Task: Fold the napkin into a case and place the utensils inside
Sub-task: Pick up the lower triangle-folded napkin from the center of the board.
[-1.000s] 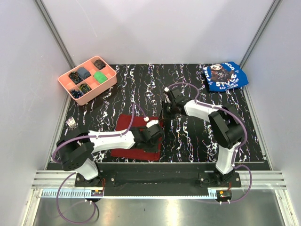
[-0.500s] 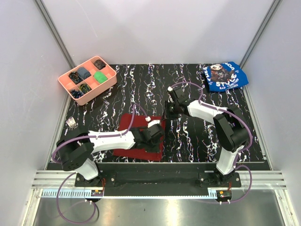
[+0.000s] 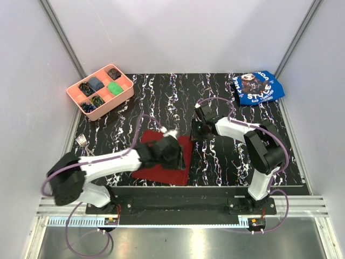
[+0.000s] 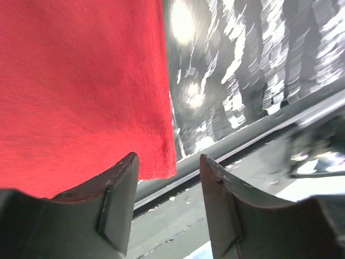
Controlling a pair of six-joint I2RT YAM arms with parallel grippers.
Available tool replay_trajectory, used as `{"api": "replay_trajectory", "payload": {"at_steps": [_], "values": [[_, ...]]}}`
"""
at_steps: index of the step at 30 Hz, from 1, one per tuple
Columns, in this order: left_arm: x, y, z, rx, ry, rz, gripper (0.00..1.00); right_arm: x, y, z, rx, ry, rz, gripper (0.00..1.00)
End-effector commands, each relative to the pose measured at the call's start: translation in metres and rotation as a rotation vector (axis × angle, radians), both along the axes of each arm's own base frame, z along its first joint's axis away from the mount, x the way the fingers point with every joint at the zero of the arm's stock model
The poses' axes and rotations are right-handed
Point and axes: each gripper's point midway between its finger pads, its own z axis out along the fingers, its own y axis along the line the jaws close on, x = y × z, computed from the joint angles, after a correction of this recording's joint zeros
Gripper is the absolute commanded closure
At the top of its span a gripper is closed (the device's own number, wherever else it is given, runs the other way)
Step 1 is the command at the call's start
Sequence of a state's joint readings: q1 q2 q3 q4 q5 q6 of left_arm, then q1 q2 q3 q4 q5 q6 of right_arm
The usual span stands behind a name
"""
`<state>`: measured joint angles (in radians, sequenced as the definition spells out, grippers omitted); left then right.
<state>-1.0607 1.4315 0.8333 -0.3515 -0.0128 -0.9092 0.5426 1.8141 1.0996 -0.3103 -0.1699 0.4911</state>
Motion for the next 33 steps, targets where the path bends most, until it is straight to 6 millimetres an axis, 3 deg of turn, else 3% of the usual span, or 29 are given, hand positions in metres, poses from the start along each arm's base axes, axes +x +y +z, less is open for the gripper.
{"api": "replay_trajectory", "payload": {"at_steps": [1, 2, 3, 4, 6, 10, 11, 12, 14, 17, 19, 23, 27, 33], "values": [[0.056, 0.031, 0.053, -0.13, -0.13, 0.133, 0.46, 0.003, -0.014, 0.012, -0.051, -0.055, -0.004, 0.69], [0.058, 0.034, 0.057, -0.159, -0.108, 0.126, 0.47, 0.002, -0.013, 0.012, -0.051, -0.05, 0.0, 0.68], [0.08, 0.052, 0.06, -0.16, -0.115, 0.194, 0.47, 0.002, -0.013, 0.01, -0.05, -0.046, 0.0, 0.66], [0.089, 0.06, 0.063, -0.161, -0.127, 0.207, 0.46, 0.001, -0.013, 0.007, -0.053, -0.037, 0.003, 0.64], [0.114, 0.083, 0.066, -0.161, -0.136, 0.263, 0.38, 0.002, -0.011, 0.005, -0.049, -0.032, 0.01, 0.59], [0.151, 0.13, 0.056, -0.047, -0.138, 0.342, 0.32, 0.006, -0.011, -0.003, -0.063, -0.023, 0.01, 0.59], [0.161, 0.146, 0.054, -0.04, -0.131, 0.383, 0.32, 0.007, -0.012, -0.005, -0.073, -0.026, 0.015, 0.6], [0.166, 0.154, 0.047, -0.023, -0.113, 0.395, 0.31, 0.007, -0.013, -0.007, -0.077, -0.026, 0.015, 0.7], [0.179, 0.173, 0.044, -0.017, -0.093, 0.423, 0.32, 0.011, -0.015, -0.01, -0.081, -0.042, 0.026, 0.77], [0.193, 0.184, 0.037, -0.036, -0.053, 0.437, 0.35, 0.017, -0.02, -0.021, -0.105, -0.043, 0.052, 0.93], [0.202, 0.179, 0.036, -0.078, -0.026, 0.412, 0.36, 0.022, -0.026, -0.026, -0.127, -0.052, 0.072, 1.0], [0.219, 0.169, 0.035, -0.112, -0.001, 0.371, 0.34, 0.028, -0.017, -0.021, -0.107, -0.089, 0.163, 1.0], [0.235, 0.169, 0.032, -0.09, -0.008, 0.371, 0.38, 0.038, -0.025, -0.016, -0.168, -0.138, 0.191, 1.0], [0.233, 0.177, 0.005, -0.012, 0.044, 0.355, 0.43, 0.043, -0.033, -0.016, -0.136, -0.125, 0.199, 1.0]]}}
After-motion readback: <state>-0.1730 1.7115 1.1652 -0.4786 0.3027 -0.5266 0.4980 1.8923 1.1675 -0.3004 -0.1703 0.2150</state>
